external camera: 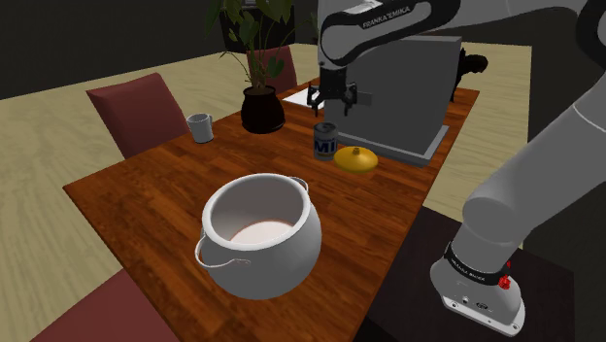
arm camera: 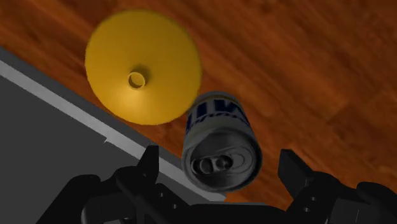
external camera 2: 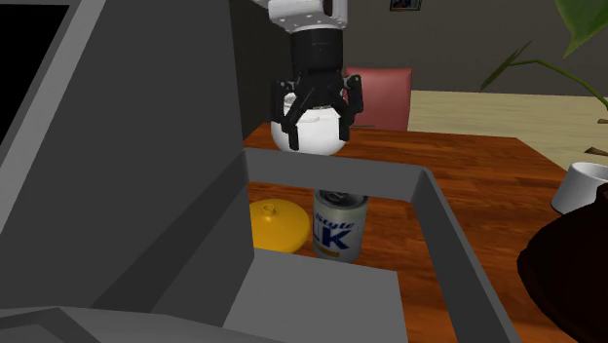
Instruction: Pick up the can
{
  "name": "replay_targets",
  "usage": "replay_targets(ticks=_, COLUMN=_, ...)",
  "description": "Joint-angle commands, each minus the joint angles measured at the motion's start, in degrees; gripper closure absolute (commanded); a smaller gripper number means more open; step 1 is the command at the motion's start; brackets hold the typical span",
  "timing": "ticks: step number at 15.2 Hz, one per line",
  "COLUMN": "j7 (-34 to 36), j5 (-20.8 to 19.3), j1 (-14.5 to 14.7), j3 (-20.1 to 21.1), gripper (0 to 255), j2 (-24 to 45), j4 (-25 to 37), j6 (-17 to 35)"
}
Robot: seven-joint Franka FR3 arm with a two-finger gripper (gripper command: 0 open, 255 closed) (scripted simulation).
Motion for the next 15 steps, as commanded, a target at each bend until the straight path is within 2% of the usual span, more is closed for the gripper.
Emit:
replay_targets(ticks=1, j7=6.1, j5=-2.2, j1=-1.5, j3=0.8, gripper=0, j2=4.3, j4=2.1, j6=1.3)
replay_targets(ticks=7, j7=22.2, j5=-8.6, j1=-4.4, j3=0.5, gripper=0, j2=15.5, j4=8.9, j6=2.3)
replay_targets(ticks=15, j7=23.8, j5=-9.8, j1=-4.4, j3=0.3, gripper=0, j2=17.5, j4=5.2, j6=7.7)
